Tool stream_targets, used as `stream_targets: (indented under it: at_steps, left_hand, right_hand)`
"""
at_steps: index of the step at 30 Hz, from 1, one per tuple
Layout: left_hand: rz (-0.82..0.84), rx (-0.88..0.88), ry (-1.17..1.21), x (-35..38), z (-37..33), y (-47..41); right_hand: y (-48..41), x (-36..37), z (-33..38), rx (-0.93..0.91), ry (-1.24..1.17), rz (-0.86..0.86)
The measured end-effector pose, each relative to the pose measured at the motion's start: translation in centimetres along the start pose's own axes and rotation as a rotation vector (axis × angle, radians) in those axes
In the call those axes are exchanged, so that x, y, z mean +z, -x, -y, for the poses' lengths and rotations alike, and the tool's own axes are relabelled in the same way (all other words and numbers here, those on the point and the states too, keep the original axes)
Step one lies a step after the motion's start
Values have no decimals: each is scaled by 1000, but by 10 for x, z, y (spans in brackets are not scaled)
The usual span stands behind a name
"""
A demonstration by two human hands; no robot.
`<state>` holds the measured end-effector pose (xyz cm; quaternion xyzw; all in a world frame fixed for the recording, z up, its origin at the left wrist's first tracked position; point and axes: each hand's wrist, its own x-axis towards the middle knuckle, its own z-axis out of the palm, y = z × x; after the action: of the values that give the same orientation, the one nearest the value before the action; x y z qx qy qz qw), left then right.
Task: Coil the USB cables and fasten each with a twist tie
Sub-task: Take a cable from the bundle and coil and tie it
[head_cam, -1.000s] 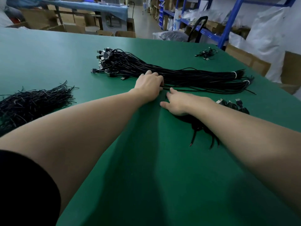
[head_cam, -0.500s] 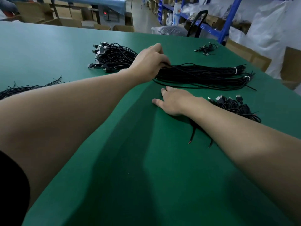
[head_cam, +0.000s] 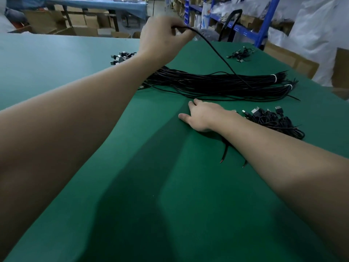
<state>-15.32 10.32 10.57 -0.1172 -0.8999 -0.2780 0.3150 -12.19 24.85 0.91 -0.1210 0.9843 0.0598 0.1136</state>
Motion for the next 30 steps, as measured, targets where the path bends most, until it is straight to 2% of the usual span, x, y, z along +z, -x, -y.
stream_targets:
  at_steps: [5, 7, 10, 11, 13, 15, 16, 18, 19, 23, 27, 30]
  left_hand:
    - [37, 118, -105, -44, -20, 2]
    - [145, 39, 2, -63, -21, 13]
    - [287, -187, 248, -83, -15, 46]
    - [310, -258, 333, -85, -12, 58]
    - [328, -388, 580, -87, -8, 82]
    - [341, -509, 955, -87, -8, 102]
    - [351, -558, 1140, -88, -9, 110]
    - [345, -616, 1412, -92, -16, 124]
    - [328, -616, 1460, -93, -19, 129]
    - [222, -564, 1294, -105, -22, 144]
    - [148, -562, 1093, -119, -14, 157]
    - [91, -473, 958, -129, -3, 170]
  right_hand:
    - [2, -5, 3, 39, -13, 43]
    - [4, -8, 6, 72, -19, 68]
    - [17, -17, 15, 68, -80, 41]
    - [25, -19, 21, 23, -173, 4]
    - [48, -19, 35, -130, -604, -2]
    - [80, -16, 59, -296, -1167, 168]
    - [93, -13, 70, -351, -1372, 257]
    - [115, -6, 89, -399, -1548, 315]
    - [123, -3, 95, -419, -1599, 309]
    - [154, -2, 105, -405, -1736, 352]
    - [175, 0, 103, -407, -1644, 297]
    - [189, 2, 98, -438, -1591, 292]
